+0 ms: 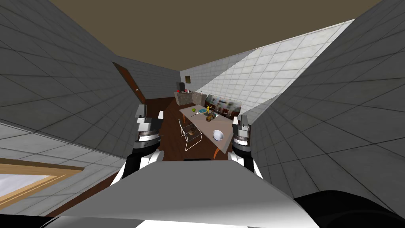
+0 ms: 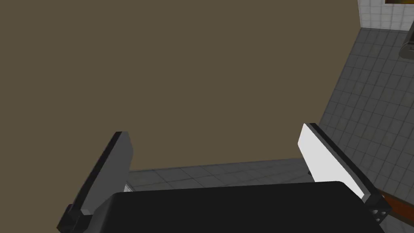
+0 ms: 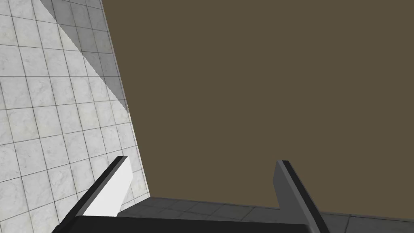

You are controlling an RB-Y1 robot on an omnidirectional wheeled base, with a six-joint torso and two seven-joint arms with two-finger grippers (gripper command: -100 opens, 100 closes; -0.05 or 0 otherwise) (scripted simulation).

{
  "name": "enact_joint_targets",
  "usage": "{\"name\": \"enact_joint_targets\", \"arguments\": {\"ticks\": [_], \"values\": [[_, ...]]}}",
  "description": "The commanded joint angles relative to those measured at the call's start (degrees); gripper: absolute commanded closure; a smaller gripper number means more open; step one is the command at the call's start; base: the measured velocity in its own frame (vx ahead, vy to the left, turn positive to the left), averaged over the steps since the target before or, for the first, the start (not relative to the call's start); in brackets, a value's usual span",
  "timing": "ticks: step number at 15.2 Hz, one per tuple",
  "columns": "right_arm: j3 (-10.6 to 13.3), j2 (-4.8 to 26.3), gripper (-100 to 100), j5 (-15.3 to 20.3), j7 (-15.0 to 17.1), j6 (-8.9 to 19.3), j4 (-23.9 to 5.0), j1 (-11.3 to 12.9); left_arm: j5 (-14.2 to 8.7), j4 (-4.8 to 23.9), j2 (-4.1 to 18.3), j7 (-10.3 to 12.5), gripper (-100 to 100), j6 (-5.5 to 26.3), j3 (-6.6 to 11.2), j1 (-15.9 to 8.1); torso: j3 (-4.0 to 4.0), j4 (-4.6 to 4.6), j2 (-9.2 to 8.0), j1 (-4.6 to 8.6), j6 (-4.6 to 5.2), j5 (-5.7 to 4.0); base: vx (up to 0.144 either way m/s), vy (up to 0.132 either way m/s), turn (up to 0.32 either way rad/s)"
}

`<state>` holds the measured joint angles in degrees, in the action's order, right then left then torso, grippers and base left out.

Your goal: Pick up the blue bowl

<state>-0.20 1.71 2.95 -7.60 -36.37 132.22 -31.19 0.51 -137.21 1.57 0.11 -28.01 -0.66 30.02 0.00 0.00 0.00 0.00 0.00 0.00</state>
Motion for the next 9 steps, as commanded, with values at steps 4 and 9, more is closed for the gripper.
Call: {"name": "enact_joint_targets", "arguments": {"ticks": [4,9], "values": [[0.7,5.6,-100,1.1,-1.0,-0.3,-4.4,0.9,0.0,0.0,0.0,0.0,0,0.0,0.00,0.0,0.03,0.01,0.06,-0.01,-0.01,0.00,0.013,0.009,0.040],[1.3,8.7,-100,2.1,-1.8,-0.4,-8.2,1.7,0.0,0.0,0.0,0.0,0,0.0,0.00,0.0,0.08,0.03,0.15,-0.03,-0.01,0.01,0.026,0.013,0.047]]}}
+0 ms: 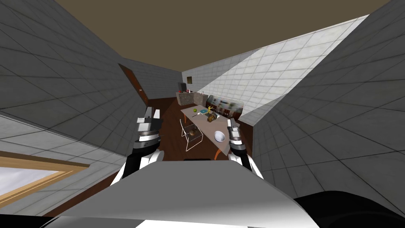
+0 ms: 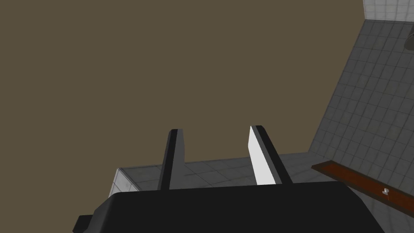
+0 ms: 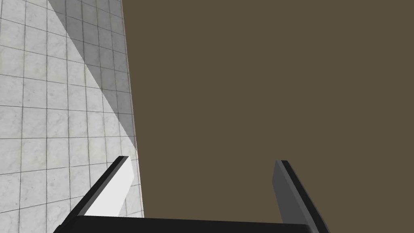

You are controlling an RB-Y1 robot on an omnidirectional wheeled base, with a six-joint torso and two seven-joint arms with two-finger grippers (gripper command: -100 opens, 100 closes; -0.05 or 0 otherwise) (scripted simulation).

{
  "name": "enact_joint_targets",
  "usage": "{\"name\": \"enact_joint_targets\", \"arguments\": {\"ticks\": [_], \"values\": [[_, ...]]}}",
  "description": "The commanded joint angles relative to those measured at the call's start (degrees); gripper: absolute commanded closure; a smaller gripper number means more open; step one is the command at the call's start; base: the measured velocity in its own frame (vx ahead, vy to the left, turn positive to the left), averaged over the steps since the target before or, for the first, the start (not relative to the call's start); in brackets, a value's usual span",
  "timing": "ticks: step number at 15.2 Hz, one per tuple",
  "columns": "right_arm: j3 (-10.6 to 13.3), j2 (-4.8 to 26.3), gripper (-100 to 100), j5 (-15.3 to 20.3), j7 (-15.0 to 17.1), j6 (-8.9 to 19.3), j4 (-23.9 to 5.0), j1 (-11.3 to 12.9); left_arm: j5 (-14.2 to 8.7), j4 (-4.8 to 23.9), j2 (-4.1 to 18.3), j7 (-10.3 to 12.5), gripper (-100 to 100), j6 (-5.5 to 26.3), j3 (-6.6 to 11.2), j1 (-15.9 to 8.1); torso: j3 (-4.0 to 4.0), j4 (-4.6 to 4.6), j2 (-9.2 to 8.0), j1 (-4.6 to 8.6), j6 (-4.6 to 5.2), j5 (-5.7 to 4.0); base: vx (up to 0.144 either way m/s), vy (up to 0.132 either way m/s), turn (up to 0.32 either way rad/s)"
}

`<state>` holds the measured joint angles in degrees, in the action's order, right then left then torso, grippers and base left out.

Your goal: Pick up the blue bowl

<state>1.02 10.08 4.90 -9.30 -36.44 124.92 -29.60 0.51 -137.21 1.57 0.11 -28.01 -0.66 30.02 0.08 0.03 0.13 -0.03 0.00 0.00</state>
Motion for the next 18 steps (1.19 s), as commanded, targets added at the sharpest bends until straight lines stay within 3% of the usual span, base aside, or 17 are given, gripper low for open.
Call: {"name": "enact_joint_targets", "arguments": {"ticks": [1,2,9,11,12,14,15,17,18], "values": [[0.5,2.0,-100,0.7,-0.6,-0.5,-2.9,0.6,0.0,0.0,0.0,0.0,0,0.0,0.00,0.0,0.00,0.00,0.00,0.00,0.00,0.00,0.022,0.011,0.047],[0.5,2.0,-100,0.7,-0.6,-0.5,-3.1,0.6,0.0,0.0,0.0,0.0,0,0.0,0.00,0.0,0.00,0.00,0.00,0.00,-0.01,0.00,0.022,0.012,0.052],[2.8,9.2,-100,3.7,-2.9,-0.7,-12.5,2.7,0.0,0.0,0.0,0.0,0,0.0,0.00,0.0,0.01,0.00,0.02,-0.06,-0.01,0.01,0.028,0.020,0.079],[2.8,9.2,-100,3.7,-2.9,-0.7,-14.1,2.7,0.0,0.0,0.0,0.0,0,0.0,0.00,0.0,0.01,0.00,0.01,-0.05,-0.01,0.01,0.023,0.020,0.055],[3.5,11.1,-100,4.6,-3.6,-0.8,-16.0,3.3,0.0,0.0,0.0,0.0,0,0.0,0.00,0.0,0.00,0.00,-0.01,-0.04,0.00,0.01,0.020,0.018,0.066],[3.5,11.1,-100,4.6,-3.6,-0.8,-17.2,3.3,0.0,0.0,0.0,0.0,0,0.0,0.00,0.0,-0.01,0.00,-0.02,-0.04,-0.01,0.01,0.019,0.017,0.055],[4.2,13.1,-100,5.6,-4.3,-0.9,-19.1,3.9,0.0,0.0,0.0,0.0,0,0.0,0.00,0.0,-0.02,-0.01,-0.04,-0.03,0.00,0.01,0.021,0.022,0.085],[4.2,13.1,-100,5.6,-4.3,-0.9,-20.5,3.9,0.0,0.0,0.0,0.0,0,0.0,0.00,0.0,-0.02,-0.01,-0.04,-0.05,-0.01,0.01,0.017,0.020,0.063],[5.0,15.0,-100,6.6,-5.0,-0.9,-22.6,4.6,0.0,0.0,0.0,0.0,0,0.0,0.00,0.0,-0.03,-0.01,-0.05,-0.04,0.00,0.01,0.016,0.021,0.094]]}}
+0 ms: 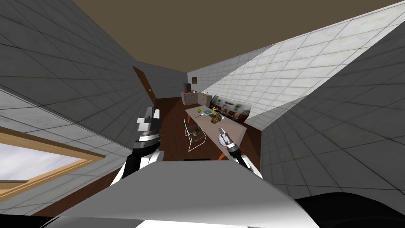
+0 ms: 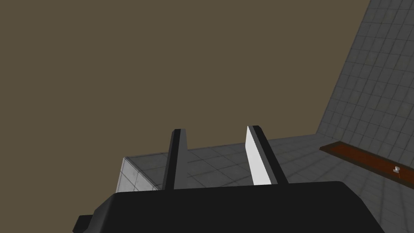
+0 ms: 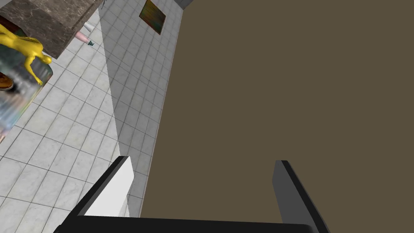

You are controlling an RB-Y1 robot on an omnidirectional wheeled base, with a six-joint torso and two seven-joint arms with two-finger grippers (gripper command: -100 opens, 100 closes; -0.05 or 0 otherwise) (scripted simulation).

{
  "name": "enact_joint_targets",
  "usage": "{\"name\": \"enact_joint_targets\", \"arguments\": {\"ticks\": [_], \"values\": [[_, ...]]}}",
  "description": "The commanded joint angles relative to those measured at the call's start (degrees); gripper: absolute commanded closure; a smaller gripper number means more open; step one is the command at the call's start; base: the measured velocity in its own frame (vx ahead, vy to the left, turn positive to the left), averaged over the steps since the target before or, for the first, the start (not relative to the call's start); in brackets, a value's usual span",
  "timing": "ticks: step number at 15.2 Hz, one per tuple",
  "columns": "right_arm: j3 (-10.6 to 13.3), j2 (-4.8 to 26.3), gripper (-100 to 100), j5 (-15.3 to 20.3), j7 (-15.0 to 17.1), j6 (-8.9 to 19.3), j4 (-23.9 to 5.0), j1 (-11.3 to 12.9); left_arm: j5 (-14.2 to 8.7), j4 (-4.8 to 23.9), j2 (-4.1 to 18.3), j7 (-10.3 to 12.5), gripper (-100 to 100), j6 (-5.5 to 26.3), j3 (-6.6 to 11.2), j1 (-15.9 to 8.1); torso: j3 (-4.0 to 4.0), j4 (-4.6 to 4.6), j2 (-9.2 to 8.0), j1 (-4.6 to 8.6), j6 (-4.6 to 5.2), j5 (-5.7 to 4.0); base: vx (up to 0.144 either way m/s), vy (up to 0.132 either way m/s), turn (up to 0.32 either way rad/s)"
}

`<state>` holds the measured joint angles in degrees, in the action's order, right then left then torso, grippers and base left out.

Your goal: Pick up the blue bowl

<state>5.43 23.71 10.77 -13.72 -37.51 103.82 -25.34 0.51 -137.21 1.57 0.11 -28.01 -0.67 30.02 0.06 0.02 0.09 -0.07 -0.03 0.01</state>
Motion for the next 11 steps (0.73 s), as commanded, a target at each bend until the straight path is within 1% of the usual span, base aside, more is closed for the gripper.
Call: {"name": "enact_joint_targets", "arguments": {"ticks": [1,2,3,4,5,7,8,10,11], "values": [[0.6,1.4,-100,0.7,-0.5,0.2,-2.8,0.3,0.0,0.0,0.0,0.0,0,0.0,0.00,0.0,0.00,0.00,0.00,0.00,0.00,0.00,0.019,0.023,0.099],[1.4,3.4,-100,1.8,-1.3,0.1,-4.1,1.0,0.0,0.0,0.0,0.0,0,0.0,0.00,0.0,0.00,0.00,0.00,-0.01,0.01,0.00,0.024,0.030,0.119],[1.4,3.4,-100,1.8,-1.3,0.1,-5.7,1.0,0.0,0.0,0.0,0.0,0,0.0,0.00,0.0,0.01,0.01,0.02,-0.02,0.00,0.01,0.026,0.025,0.100],[1.4,3.4,-100,1.8,-1.3,0.1,-6.3,1.0,0.0,0.0,0.0,0.0,0,0.0,0.00,0.0,0.02,0.01,0.03,-0.02,0.01,0.00,0.022,0.015,0.034],[2.3,5.4,-100,2.9,-2.0,0.1,-8.3,1.6,0.0,0.0,0.0,0.0,0,0.0,0.00,0.0,0.01,0.01,0.01,0.00,0.04,0.00,0.023,0.021,0.100],[2.3,5.4,-100,2.9,-2.0,0.1,-9.9,1.6,0.0,0.0,0.0,0.0,0,0.0,0.00,0.0,0.01,0.01,0.02,-0.01,0.01,0.00,0.022,0.016,0.070],[3.2,7.5,-100,4.1,-2.7,0.1,-11.4,2.3,0.0,0.0,0.0,0.0,0,0.0,0.00,0.0,0.01,0.01,0.00,0.00,0.03,0.00,0.018,0.021,0.093],[3.2,7.5,-100,4.1,-2.7,0.1,-13.6,2.3,0.0,0.0,0.0,0.0,0,0.0,0.00,0.0,0.00,0.00,-0.01,-0.01,0.01,0.00,0.015,0.018,0.069],[4.1,9.5,-100,5.2,-3.5,0.1,-15.1,3.0,0.0,0.0,0.0,0.0,0,0.0,0.00,0.0,-0.01,0.00,-0.02,0.01,0.03,0.00,0.018,0.021,0.101]]}}
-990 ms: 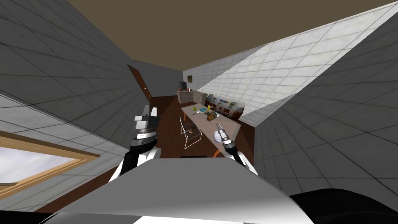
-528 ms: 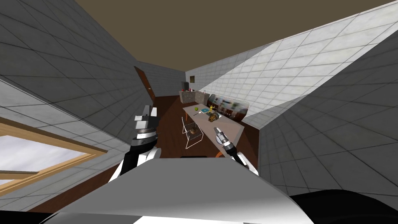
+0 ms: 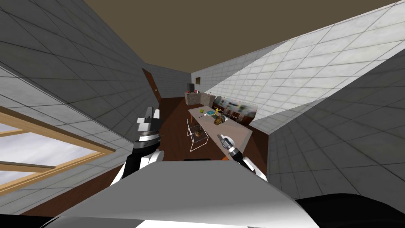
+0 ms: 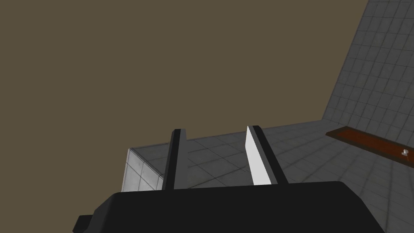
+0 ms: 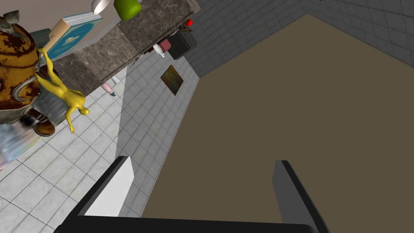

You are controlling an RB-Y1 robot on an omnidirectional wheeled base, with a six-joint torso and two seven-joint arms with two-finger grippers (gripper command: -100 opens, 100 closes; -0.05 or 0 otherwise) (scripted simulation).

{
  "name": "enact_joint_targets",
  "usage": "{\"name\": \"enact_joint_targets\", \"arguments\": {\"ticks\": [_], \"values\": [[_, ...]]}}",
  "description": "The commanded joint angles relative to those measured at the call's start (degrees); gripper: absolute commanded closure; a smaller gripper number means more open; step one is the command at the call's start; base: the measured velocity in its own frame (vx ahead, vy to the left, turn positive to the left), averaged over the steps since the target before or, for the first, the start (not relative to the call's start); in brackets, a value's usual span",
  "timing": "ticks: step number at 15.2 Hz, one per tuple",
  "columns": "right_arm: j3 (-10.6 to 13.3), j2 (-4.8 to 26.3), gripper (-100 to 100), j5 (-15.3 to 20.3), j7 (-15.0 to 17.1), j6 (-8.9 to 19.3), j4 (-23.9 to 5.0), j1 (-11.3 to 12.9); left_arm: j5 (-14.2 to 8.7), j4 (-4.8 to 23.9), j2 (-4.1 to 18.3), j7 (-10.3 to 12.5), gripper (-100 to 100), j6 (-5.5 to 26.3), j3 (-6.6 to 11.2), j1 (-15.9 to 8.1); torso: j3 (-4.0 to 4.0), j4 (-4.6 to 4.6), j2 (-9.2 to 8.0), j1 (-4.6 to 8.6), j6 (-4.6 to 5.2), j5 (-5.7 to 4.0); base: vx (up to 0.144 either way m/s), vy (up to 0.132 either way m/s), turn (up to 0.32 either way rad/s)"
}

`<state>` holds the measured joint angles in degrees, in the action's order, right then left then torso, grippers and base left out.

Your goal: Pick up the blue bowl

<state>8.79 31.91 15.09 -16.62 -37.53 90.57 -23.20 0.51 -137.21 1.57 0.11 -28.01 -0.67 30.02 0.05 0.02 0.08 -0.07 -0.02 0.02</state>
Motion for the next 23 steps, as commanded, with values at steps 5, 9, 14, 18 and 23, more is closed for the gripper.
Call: {"name": "enact_joint_targets", "arguments": {"ticks": [5,9,14,18,23], "values": [[1.7,3.2,-100,2.1,-1.4,0.2,-7.5,1.5,0.0,0.0,0.0,0.0,0,0.0,0.00,0.0,-0.01,0.00,-0.01,0.02,-0.01,-0.01,0.016,0.013,0.077],[2.7,5.1,-100,3.3,-2.1,0.3,-11.9,2.2,0.0,0.0,0.0,0.0,0,0.0,0.00,0.0,0.02,0.01,0.03,0.03,0.02,-0.01,0.024,0.011,0.084],[4.7,8.7,-100,5.8,-3.7,0.4,-19.7,3.6,0.0,0.0,0.0,0.0,0,0.0,0.00,0.0,0.01,0.01,0.01,0.02,0.01,0.00,0.020,0.013,0.113],[6.8,11.9,-100,8.4,-5.2,0.6,-25.9,4.9,0.0,0.0,0.0,0.0,0,0.0,0.00,0.0,0.01,0.00,0.02,0.00,-0.01,0.00,0.023,0.016,0.136],[7.8,13.3,-100,9.6,-6.0,0.7,-31.1,5.6,0.0,0.0,0.0,0.0,0,0.0,0.00,0.0,-0.01,0.00,-0.02,0.00,0.03,0.00,0.013,0.012,0.061]]}}
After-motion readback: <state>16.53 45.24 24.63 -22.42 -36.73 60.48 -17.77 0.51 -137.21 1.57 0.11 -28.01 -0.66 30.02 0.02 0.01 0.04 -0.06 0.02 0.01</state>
